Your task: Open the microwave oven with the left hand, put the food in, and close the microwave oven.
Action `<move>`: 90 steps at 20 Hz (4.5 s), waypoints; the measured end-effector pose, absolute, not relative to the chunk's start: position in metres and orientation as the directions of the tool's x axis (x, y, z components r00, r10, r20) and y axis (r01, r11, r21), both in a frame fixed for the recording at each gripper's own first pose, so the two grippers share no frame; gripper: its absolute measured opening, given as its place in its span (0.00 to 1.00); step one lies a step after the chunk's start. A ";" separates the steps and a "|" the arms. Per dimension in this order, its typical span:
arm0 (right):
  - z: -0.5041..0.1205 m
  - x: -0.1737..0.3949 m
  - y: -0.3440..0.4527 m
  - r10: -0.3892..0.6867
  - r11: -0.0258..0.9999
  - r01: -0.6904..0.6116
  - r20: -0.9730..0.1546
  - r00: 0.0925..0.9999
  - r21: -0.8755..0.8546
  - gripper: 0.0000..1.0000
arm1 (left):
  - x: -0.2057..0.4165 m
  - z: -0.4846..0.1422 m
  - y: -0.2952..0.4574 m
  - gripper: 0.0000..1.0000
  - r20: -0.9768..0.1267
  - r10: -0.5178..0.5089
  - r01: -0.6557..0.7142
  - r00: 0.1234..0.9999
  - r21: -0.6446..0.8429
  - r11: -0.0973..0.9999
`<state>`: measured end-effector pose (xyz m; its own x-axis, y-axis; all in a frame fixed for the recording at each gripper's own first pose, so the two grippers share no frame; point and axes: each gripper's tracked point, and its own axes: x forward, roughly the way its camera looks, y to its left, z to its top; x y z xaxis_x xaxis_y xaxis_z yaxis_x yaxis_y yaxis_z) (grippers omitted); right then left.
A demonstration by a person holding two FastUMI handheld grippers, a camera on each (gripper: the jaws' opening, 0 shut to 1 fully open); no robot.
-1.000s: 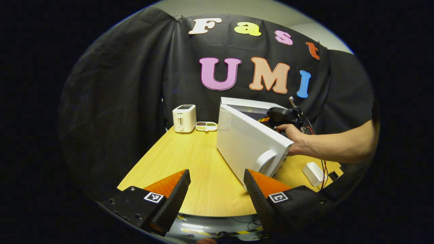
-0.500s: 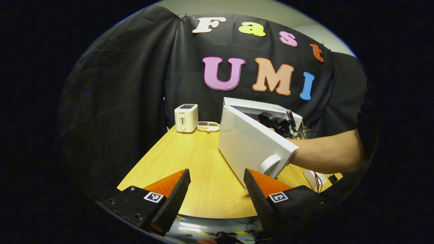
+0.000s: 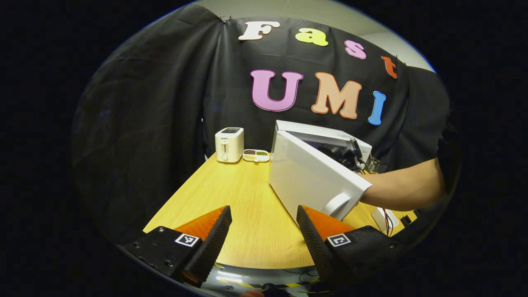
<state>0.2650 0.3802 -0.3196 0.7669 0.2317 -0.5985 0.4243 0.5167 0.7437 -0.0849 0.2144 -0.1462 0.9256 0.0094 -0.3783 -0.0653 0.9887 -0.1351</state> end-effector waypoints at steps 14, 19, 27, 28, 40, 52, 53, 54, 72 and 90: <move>-0.314 0.240 0.335 0.169 0.711 0.367 -0.652 0.739 0.600 0.87 | -0.081 -0.145 0.208 0.96 -0.358 -0.030 -0.021 0.933 -0.139 0.990; -0.287 0.214 0.310 0.161 0.881 0.147 -0.578 0.800 0.449 0.98 | -0.077 -0.161 0.206 0.96 -0.393 -0.050 -0.006 0.918 -0.139 0.990; -0.156 0.172 0.236 0.176 0.969 -0.115 -0.284 0.943 0.220 0.90 | -0.065 -0.183 0.195 0.97 -0.393 -0.098 0.073 0.914 -0.078 0.994; -0.138 0.167 0.225 0.178 0.971 -0.128 -0.252 0.951 0.203 0.90 | -0.065 -0.189 0.190 0.97 -0.404 -0.104 0.078 0.909 -0.079 0.994; -0.052 0.098 0.115 0.106 0.987 -0.084 -0.163 0.981 0.137 0.99 | -0.032 -0.204 0.167 0.01 -0.426 -0.014 0.072 0.905 0.120 0.990; -0.025 0.088 0.068 0.099 0.992 -0.087 -0.139 0.985 0.088 0.92 | 0.001 -0.217 0.086 0.00 -0.448 -0.100 0.180 0.889 0.141 0.974; -0.025 0.086 0.065 0.103 0.992 -0.091 -0.145 0.984 0.088 0.92 | 0.005 -0.219 0.079 0.01 -0.447 -0.101 0.180 0.889 0.138 0.974; -0.026 0.086 0.061 0.107 0.991 -0.094 -0.147 0.983 0.090 0.92 | 0.009 -0.220 0.072 0.00 -0.449 -0.099 0.179 0.888 0.140 0.974; -0.021 0.070 0.025 0.193 0.976 -0.178 -0.121 0.974 0.122 0.92 | 0.105 -0.216 -0.012 0.01 -0.387 -0.087 0.134 0.918 0.096 0.986; -0.030 0.067 0.027 0.239 0.959 -0.206 -0.165 0.957 0.193 0.92 | 0.214 -0.213 -0.049 0.00 -0.337 -0.094 0.140 0.937 0.116 0.983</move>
